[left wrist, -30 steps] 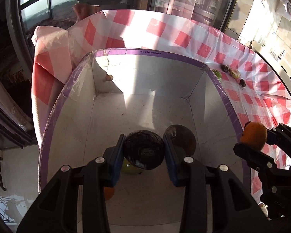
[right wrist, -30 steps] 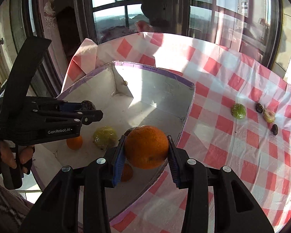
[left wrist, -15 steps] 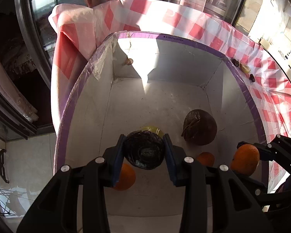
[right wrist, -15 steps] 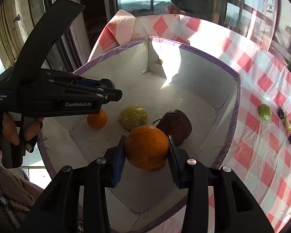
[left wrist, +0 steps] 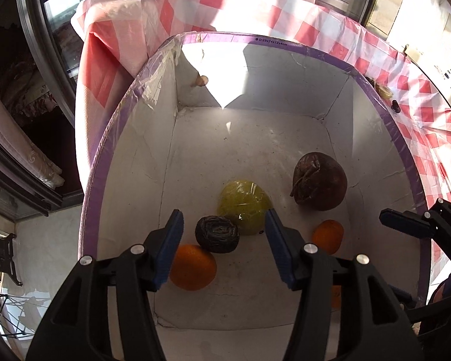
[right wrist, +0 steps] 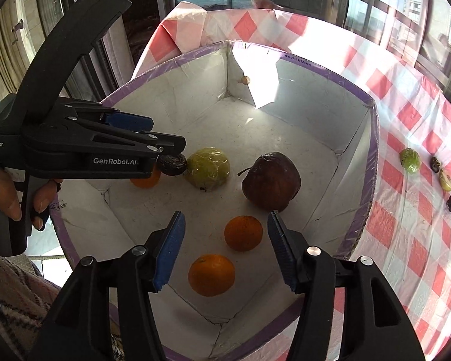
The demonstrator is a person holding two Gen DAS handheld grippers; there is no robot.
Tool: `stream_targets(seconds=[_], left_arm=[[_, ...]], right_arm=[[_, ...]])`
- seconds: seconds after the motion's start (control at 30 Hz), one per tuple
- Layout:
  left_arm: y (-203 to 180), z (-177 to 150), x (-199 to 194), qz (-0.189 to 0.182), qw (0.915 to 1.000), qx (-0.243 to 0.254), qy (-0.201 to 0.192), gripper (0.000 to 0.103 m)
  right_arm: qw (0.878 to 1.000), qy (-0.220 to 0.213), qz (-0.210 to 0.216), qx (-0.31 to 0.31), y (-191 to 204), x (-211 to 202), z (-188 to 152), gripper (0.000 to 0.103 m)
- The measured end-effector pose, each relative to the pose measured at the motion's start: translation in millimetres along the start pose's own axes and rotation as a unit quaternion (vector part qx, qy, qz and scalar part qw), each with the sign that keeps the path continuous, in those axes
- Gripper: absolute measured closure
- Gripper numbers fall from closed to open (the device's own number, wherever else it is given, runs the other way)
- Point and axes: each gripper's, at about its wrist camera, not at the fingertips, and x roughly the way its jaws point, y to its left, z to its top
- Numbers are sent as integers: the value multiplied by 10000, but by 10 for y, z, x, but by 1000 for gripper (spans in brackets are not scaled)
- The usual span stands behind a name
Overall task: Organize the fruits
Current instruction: 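Withdraw both open grippers from the box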
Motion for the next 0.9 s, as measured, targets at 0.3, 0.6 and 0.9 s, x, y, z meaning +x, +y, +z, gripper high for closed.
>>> stream_targets(seconds=[0.3,0.6,0.9], left_arm=[[-18,5,30,66,10000,2,56,41],[-60,10,73,152,9998,92,135,37],[-122,27,16,-112,9995,241,154,24]], right_arm=[[9999,-31,83,-50,-17,18,-1,38],[9989,-101,336,-312,1,16,-29,29],[9965,-469,678,146,-311,-188,78,30]])
